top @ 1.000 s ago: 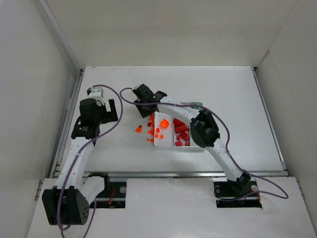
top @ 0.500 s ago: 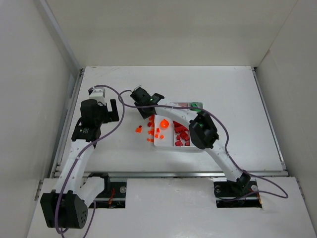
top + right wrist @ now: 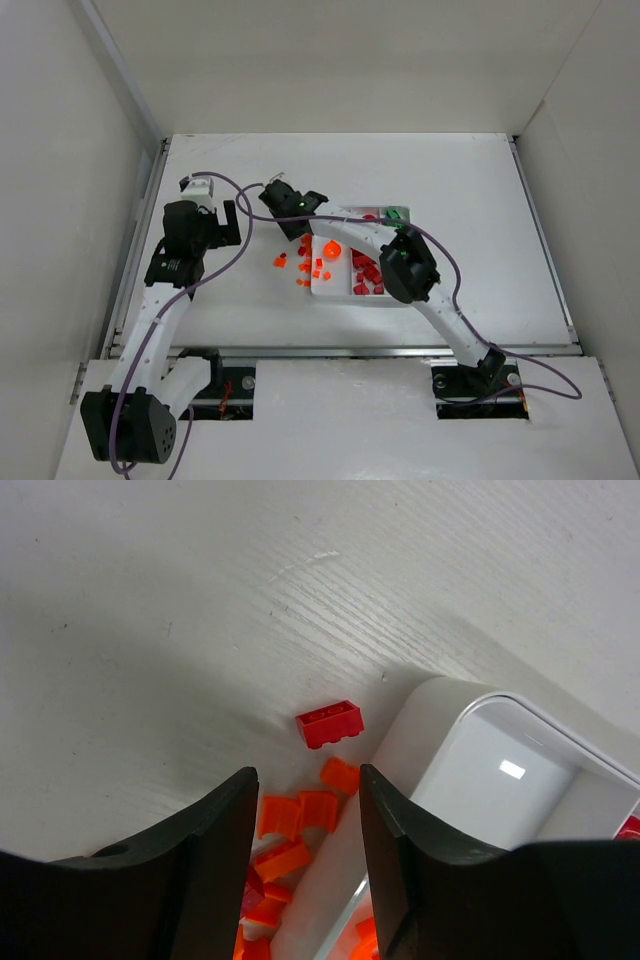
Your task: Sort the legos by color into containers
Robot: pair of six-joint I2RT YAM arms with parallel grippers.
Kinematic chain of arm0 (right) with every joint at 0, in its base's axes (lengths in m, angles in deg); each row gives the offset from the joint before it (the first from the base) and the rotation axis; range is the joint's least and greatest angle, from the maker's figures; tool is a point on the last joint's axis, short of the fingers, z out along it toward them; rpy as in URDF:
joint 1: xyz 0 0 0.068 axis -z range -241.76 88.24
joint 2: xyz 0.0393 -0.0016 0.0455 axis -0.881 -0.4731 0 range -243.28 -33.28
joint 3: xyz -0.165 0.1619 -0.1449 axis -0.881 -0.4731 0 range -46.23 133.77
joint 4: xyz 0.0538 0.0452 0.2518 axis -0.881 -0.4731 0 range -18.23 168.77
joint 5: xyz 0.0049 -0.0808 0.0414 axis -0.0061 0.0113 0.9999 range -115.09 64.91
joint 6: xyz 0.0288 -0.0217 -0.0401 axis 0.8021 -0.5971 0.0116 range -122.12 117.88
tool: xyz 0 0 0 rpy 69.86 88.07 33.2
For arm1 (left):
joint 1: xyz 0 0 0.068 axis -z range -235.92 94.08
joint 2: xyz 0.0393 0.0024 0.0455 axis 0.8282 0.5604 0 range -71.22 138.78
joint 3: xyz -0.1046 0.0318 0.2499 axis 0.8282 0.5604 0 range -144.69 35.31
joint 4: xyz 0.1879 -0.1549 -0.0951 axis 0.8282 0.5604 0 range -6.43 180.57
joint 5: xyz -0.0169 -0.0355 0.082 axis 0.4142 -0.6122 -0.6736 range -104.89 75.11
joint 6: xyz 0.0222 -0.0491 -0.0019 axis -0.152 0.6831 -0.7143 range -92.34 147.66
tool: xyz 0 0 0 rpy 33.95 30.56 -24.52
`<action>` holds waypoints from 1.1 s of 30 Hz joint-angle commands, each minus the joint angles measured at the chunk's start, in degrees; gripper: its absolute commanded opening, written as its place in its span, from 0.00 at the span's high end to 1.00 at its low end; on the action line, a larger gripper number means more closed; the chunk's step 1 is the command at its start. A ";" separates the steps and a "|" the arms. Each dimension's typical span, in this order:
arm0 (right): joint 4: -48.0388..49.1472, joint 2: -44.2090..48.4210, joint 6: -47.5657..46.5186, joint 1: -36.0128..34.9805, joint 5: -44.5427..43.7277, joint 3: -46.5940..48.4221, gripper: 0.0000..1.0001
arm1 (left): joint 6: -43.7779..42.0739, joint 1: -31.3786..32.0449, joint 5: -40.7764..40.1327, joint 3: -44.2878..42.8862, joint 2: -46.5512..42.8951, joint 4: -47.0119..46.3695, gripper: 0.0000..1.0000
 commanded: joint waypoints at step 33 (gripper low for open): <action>8.98 -3.85 -1.63 2.66 12.06 2.64 0.49 | -0.34 -0.63 -0.45 0.55 -0.85 -1.92 0.00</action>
